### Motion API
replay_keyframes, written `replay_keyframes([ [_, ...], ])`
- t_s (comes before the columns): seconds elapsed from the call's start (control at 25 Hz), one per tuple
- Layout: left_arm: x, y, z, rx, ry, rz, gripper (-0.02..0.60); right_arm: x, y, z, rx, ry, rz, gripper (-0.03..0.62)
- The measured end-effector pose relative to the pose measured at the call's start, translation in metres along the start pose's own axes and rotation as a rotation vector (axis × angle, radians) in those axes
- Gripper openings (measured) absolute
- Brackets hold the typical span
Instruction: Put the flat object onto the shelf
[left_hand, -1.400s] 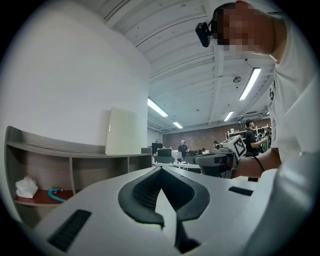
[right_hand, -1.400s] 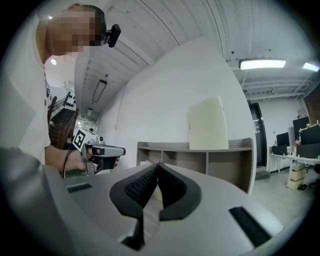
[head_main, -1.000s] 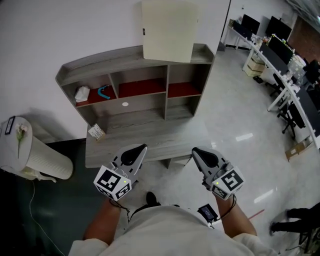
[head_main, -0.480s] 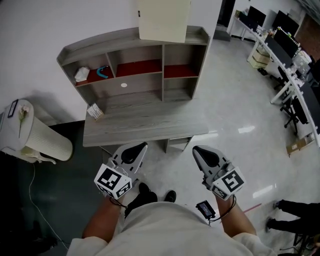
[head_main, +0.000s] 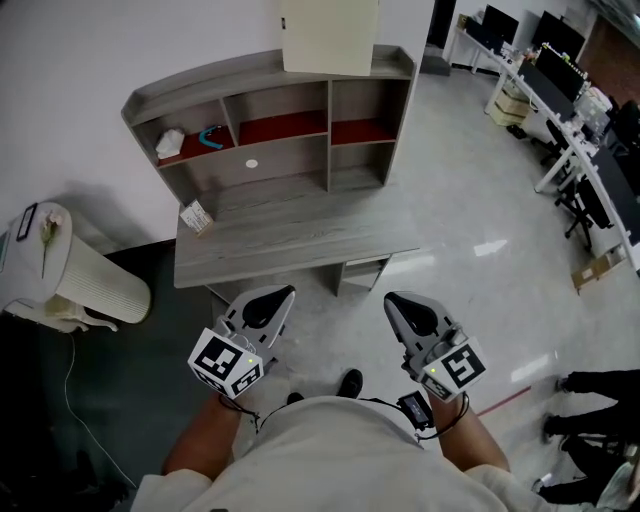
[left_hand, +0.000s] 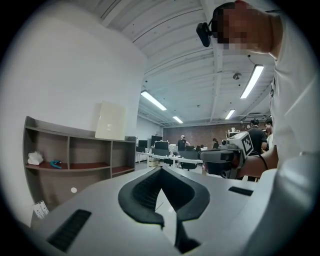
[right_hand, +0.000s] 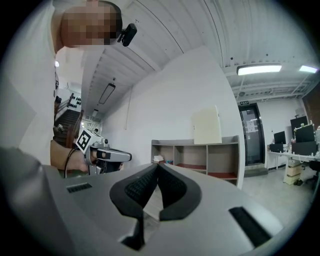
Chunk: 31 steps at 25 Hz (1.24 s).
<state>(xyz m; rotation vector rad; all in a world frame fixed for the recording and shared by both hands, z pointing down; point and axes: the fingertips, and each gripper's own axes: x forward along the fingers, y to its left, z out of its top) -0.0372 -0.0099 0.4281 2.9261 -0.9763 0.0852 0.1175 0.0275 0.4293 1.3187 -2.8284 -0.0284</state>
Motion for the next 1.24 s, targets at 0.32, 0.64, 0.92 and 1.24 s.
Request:
replay_keyframes([
  [0.32,-0.072,0.003,0.001,0.001,-0.013,-0.036,0.015,0.005,0.073,-0.008,0.003,-0.001,-0.046,0.020],
  [0.64,-0.127,0.006,-0.013,-0.003,-0.017,-0.059,0.015,0.002,0.127,-0.018,-0.013,0.010,-0.068,0.020],
  [0.92,-0.149,0.003,-0.013,-0.033,-0.038,-0.091,0.015,0.003,0.154,-0.017,-0.014,0.012,-0.068,0.020],
  [1.24,-0.152,-0.005,-0.018,0.006,-0.042,-0.116,0.015,0.005,0.161,-0.025,-0.016,0.017,-0.056,0.020],
])
